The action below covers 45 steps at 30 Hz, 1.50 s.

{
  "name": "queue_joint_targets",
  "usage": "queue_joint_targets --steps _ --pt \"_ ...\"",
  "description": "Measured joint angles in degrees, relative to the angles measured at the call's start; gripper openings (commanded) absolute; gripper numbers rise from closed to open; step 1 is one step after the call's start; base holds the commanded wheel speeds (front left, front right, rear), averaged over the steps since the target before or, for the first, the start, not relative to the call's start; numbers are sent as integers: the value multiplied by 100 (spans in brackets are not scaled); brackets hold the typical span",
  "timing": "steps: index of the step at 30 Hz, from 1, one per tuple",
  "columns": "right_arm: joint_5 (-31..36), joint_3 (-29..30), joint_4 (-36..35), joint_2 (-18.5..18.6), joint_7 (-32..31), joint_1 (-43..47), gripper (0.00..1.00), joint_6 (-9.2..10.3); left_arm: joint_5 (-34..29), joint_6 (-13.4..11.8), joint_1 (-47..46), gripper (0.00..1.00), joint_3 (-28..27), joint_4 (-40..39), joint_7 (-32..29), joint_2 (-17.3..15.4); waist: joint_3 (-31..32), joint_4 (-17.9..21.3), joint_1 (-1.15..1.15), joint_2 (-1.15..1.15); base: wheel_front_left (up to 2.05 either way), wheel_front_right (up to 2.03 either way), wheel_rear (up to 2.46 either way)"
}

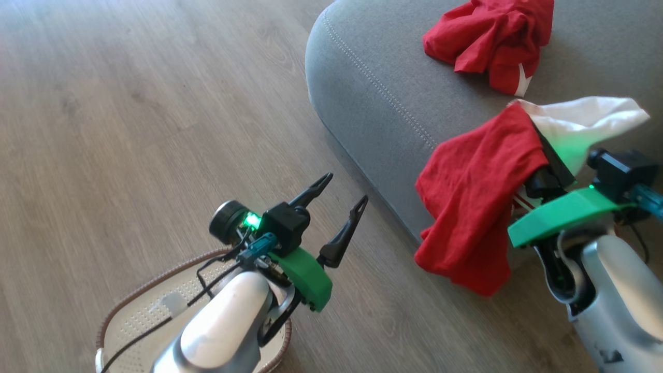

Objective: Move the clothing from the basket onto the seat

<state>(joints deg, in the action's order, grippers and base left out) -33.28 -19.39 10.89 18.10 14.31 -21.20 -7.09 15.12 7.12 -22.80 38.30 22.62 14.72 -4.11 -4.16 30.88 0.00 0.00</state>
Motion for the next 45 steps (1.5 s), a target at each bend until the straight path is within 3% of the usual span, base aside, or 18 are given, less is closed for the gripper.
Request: queue_joint_targets --steps 12,21,34,38,45 --pt "315 486 -231 168 0 144 0 0 107 0 -190 100 187 -58 0 -78 -297 83 0 0 0 0 0" --pt "580 939 324 477 8 -1525 0 0 -89 0 -216 100 183 -86 -1 -402 -1027 93 1 0 0 0 0" --pt "1289 2256 1177 957 42 -3607 0 0 -101 0 -791 100 477 11 0 -671 -2047 -297 2 0 0 0 0" --pt "1863 2714 1814 1477 44 -4385 0 0 -100 1 -994 100 730 51 0 -704 -2368 -607 0 0 0 0 0" --pt "2493 3901 3041 1892 45 -5271 0 0 -88 0 -1145 100 739 113 0 -797 -2826 -1039 1 0 0 0 0"
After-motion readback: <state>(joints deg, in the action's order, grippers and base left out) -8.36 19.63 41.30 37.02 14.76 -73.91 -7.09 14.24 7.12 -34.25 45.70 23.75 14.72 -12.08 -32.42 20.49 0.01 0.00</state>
